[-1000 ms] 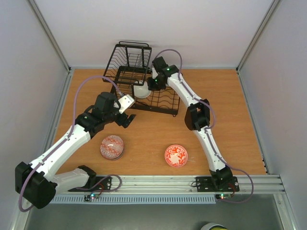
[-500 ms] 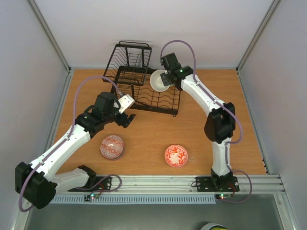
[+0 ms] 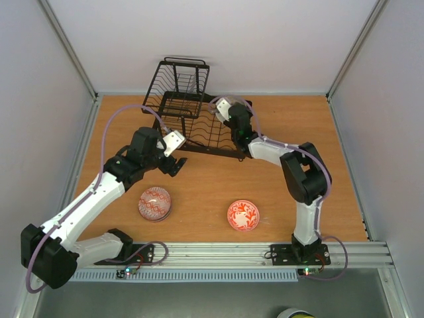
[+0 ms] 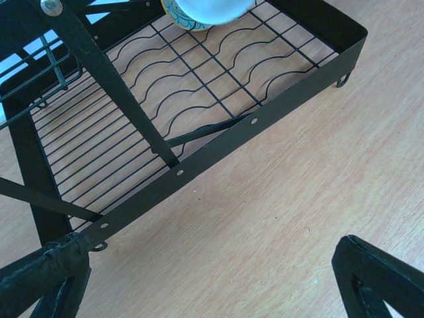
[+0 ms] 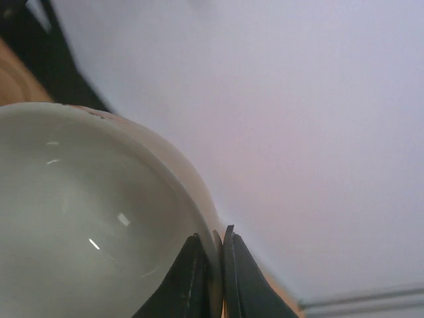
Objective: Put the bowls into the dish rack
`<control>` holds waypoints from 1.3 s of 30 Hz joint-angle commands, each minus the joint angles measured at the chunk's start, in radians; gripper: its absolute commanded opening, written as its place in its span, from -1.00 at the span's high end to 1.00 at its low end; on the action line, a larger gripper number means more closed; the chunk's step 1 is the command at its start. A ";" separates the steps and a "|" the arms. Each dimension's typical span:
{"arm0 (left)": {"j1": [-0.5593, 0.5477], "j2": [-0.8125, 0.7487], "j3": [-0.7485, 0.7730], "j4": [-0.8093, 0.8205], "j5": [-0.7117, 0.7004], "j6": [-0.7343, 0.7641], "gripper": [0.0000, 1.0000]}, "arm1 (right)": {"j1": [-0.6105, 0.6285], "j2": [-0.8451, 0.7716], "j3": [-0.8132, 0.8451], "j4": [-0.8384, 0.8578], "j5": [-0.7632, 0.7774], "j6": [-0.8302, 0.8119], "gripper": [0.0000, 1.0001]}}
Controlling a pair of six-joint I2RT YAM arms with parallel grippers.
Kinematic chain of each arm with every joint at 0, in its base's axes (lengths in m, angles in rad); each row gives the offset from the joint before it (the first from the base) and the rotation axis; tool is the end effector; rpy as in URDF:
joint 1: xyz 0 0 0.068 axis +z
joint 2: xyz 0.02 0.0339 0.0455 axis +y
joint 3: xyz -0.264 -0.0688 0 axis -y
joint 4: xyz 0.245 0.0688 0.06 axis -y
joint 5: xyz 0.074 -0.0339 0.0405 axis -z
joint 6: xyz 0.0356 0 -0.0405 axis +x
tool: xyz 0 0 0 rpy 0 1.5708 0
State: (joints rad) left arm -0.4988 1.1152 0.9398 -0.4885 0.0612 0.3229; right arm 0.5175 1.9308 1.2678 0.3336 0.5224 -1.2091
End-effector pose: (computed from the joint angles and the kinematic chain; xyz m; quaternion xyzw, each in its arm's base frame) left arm 0.2113 -0.1176 0.2994 0.3711 0.8184 -0.0659 0.4338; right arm 0.3931 0.2033 0.2232 -0.4996 0.6249 -0.3881 0.4574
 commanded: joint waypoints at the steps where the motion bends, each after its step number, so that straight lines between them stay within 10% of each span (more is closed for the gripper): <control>1: 0.006 -0.014 -0.009 0.040 -0.010 0.002 -0.99 | 0.022 0.095 0.014 0.649 0.064 -0.380 0.97; 16: 0.011 -0.018 -0.012 0.039 -0.003 0.004 -0.99 | 0.027 0.298 0.060 0.972 0.045 -0.731 0.97; 39: 0.012 -0.032 -0.010 0.037 0.002 0.004 -0.99 | -0.014 0.359 0.038 0.943 0.088 -0.809 0.97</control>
State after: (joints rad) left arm -0.4919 1.1038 0.9379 -0.4885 0.0597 0.3233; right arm 0.5148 2.2810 1.2903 1.1004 0.5953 -1.9884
